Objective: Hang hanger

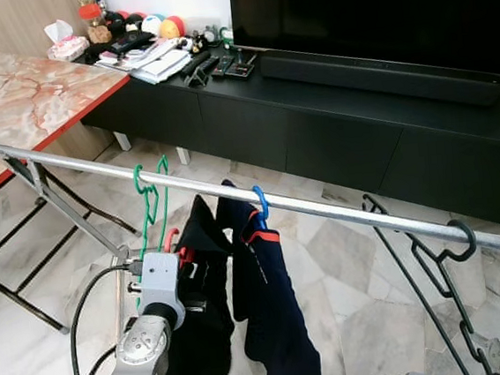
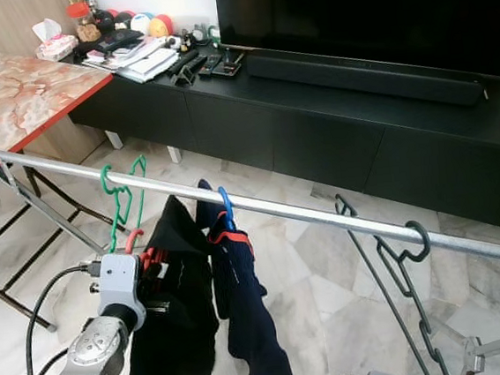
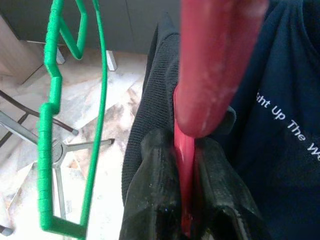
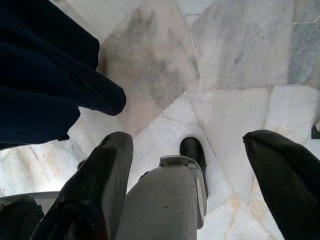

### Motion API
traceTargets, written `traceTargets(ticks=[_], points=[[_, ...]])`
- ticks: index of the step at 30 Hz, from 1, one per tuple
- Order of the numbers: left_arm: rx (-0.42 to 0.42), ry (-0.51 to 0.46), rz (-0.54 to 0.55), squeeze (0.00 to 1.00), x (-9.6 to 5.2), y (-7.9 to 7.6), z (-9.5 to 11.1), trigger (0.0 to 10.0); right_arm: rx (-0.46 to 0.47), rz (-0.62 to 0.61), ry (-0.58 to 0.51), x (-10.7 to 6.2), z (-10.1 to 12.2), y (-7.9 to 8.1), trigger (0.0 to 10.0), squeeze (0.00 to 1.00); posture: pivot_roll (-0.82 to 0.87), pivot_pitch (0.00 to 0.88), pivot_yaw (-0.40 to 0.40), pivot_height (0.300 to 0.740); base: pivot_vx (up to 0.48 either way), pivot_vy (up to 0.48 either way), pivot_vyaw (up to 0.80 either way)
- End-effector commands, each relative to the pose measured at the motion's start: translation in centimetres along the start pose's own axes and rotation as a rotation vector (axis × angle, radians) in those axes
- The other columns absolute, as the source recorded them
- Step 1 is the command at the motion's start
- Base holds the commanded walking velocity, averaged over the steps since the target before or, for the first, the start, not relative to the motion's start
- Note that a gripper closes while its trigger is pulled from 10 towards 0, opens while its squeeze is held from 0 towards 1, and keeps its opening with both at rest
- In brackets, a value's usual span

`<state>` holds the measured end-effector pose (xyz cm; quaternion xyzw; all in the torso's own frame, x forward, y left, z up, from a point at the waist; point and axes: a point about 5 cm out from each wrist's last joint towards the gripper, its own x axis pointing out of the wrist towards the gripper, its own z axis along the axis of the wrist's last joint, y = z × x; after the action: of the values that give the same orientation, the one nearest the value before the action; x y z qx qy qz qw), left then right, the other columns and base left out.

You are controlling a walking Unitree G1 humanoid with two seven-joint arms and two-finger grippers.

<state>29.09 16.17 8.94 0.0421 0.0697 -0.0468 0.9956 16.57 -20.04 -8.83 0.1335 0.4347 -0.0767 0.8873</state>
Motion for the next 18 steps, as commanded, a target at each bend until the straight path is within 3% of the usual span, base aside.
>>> traceTargets(ticks=[1, 3, 5, 18], points=[[0.027, -0.06, 0.015, 0.0, -0.3, -0.1, 0.9, 10.0, 0.021, -0.015, 0.015, -0.2, -0.7, -0.2, 10.0, 0.0, -0.04, 0.111, 0.033, 0.74, 0.0, 0.0, 0.0], [0.064, -0.021, 0.066, 0.0, -1.8, 0.9, -1.1, 10.0, 0.046, -0.037, 0.014, -0.2, -1.0, -0.1, 10.0, 0.0, -0.02, 0.088, 0.046, 0.74, 0.0, 0.0, -0.7], [0.077, -0.007, 0.086, 0.0, -2.3, 1.3, -1.8, 10.0, 0.051, -0.044, 0.014, -0.2, -1.0, 0.0, 10.0, 0.0, -0.02, 0.096, 0.046, 0.74, 0.0, 0.0, 0.0], [0.056, -0.016, 0.133, 0.0, -2.1, 1.2, -1.8, 10.0, 0.047, -0.045, 0.0, -0.2, -0.7, -0.2, 10.0, 0.0, -0.03, 0.108, 0.034, 0.74, 0.0, 0.0, 0.0]])
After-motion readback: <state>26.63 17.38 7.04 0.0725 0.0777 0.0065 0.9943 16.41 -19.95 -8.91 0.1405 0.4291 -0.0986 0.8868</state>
